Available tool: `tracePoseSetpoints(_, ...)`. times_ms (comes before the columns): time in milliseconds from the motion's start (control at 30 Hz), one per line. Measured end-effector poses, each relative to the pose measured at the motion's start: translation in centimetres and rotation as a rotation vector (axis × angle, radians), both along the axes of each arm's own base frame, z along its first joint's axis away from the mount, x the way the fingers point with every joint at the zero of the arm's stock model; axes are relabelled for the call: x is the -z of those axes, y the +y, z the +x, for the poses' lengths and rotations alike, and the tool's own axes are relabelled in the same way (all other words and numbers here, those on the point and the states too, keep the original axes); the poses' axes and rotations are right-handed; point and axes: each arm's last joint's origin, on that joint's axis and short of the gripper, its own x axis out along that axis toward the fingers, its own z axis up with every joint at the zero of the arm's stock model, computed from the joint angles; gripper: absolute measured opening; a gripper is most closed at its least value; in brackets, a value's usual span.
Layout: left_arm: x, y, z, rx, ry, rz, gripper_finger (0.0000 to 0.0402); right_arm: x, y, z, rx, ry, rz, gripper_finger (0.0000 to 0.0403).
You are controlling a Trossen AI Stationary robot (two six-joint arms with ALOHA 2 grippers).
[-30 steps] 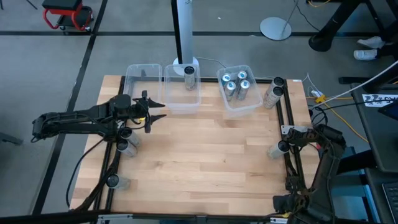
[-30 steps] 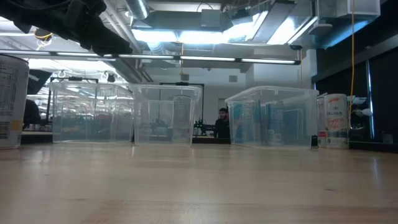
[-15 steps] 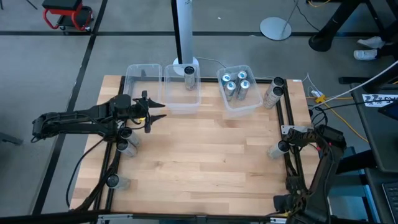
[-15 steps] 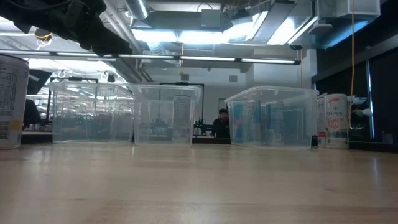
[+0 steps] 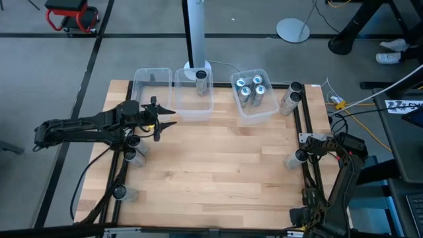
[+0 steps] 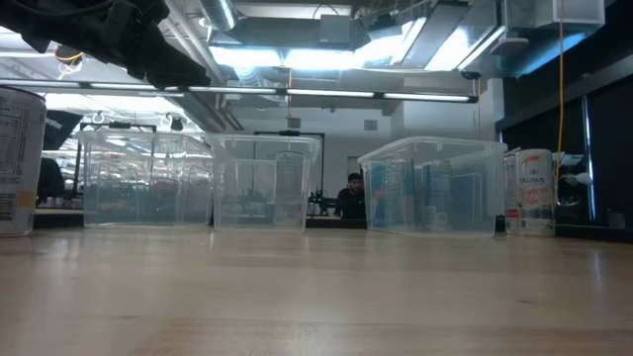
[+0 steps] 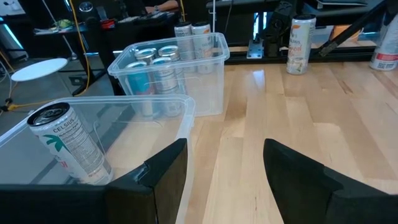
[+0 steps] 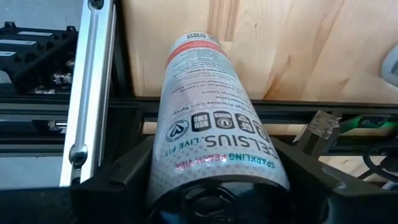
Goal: Sort soda cans
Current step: Put the bottom right white-pink soda can into the top center transparent bin
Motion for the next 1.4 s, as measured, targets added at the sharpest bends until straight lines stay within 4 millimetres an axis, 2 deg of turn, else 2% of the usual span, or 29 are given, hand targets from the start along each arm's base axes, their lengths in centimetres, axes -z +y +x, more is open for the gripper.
tracePoseSetpoints(133, 0.0, 0.0, 0.0, 0.0, 0.0, 0.0, 0.02, -0.5, -0.1, 0.6, 0.01, -0.028, 0.018, 0.0246)
tracePoseSetpoints(267, 0.0, 0.0, 0.0, -0.001, 0.0, -0.003, 0.02, -2.1, -0.8, 2.1, -0.015, -0.124, -0.006, 0.0246)
tracePoseSetpoints(400, 0.1, 0.0, 0.0, -0.001, 0.01, -0.009, 0.02, -3.4, -2.1, 4.6, -0.073, -0.271, -0.053, 0.0246)
tracePoseSetpoints(533, 0.3, 0.0, -0.1, -0.002, 0.025, -0.015, 0.02, -3.8, -4.1, 7.9, -0.192, -0.387, -0.122, 0.0246)
tracePoseSetpoints(967, 0.7, -0.1, -0.2, -0.015, 0.061, -0.068, 0.02, -4.3, -13.8, 17.4, -0.668, -0.434, -0.492, 0.0246)
tracePoseSetpoints(1200, 1.1, -0.1, -0.3, -0.021, 0.099, -0.09, 0.02, -4.7, -20.1, 22.2, -0.83, -0.419, -0.591, 0.0246)
tracePoseSetpoints(1400, 1.1, -0.1, -0.4, -0.02, 0.104, -0.086, 0.02, -7.1, -25.1, 25.0, -0.898, -0.46, -0.669, 0.0246)
